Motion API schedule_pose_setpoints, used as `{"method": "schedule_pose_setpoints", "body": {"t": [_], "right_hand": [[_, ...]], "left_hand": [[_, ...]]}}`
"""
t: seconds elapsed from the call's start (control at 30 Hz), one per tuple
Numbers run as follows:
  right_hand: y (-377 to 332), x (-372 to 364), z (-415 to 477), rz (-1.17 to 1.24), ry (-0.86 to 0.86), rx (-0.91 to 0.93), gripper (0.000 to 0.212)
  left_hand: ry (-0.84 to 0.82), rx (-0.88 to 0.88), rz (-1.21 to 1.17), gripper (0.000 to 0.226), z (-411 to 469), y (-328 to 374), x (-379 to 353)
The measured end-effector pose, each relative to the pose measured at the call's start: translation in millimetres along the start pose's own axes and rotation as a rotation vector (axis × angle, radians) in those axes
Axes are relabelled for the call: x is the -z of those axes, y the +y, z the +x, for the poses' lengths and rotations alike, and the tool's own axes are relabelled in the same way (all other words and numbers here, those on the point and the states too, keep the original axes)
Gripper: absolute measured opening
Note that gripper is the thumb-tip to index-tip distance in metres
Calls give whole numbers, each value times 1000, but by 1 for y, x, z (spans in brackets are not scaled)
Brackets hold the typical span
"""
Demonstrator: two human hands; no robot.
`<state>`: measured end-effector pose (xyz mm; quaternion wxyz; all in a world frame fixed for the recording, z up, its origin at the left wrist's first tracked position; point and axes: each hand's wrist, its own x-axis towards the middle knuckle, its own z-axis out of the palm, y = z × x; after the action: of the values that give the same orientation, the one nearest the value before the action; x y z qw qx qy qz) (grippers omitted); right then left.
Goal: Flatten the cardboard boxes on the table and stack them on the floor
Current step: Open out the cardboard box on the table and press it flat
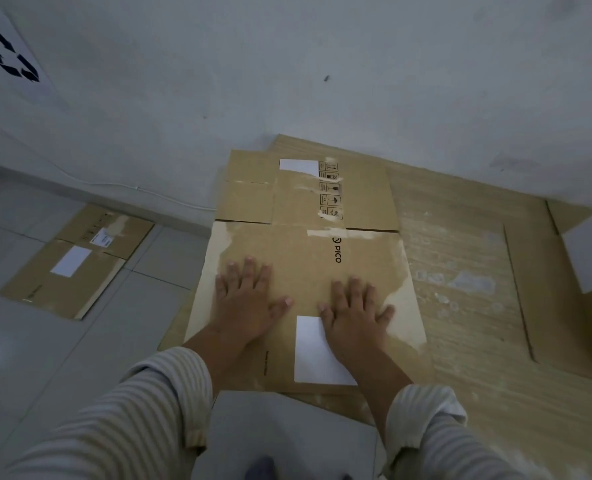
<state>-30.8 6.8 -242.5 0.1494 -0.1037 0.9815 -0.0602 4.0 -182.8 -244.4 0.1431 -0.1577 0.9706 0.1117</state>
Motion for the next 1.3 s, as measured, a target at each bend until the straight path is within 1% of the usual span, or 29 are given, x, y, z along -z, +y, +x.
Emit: {"method": "schedule_pose_setpoints", "body": {"t": [0.23,0.33,0.4,0.47,0.5,0.57,0.67,0.73,0.9,1.0,1.13,1.2,1.23,1.3], "right_hand": [[4,-4,-1,26,28,-56,64],[5,-1,0,38,29,-50,63],[10,1,0,42,29,-47,63],[23,5,0,52,26,-92,63],[31,7,0,62,22,-134,63],[47,13,-1,91,28,-234,66],[63,22,-3,134,72,-332,69],[64,26,-3,157,76,-357,72],[66,37,1,236,85,-470,91],[73,36,2,341,87,-517,92],[79,39,1,682,106,-514,81],[80,44,2,727,108,-506,77],[81,46,3,729,113,-503,76],[83,48,4,729,121,-504,75]], "left_hand": [[2,-64,44,87,12,3,4],[3,-72,43,86,14,4,5],[20,-84,21,83,12,1,5],[65,-71,-26,79,7,-6,5],[103,-33,-48,77,3,-10,4],[179,114,-93,81,-3,-19,4],[186,353,-253,103,-7,-26,8],[187,424,-350,111,-4,-25,11],[141,519,-403,111,0,-22,23],[74,558,-361,107,0,-22,36],[-2,561,-309,100,6,-25,47],[15,560,-283,87,11,-32,53],[38,549,-283,77,13,-36,56],[92,492,-357,55,14,-43,61]]}}
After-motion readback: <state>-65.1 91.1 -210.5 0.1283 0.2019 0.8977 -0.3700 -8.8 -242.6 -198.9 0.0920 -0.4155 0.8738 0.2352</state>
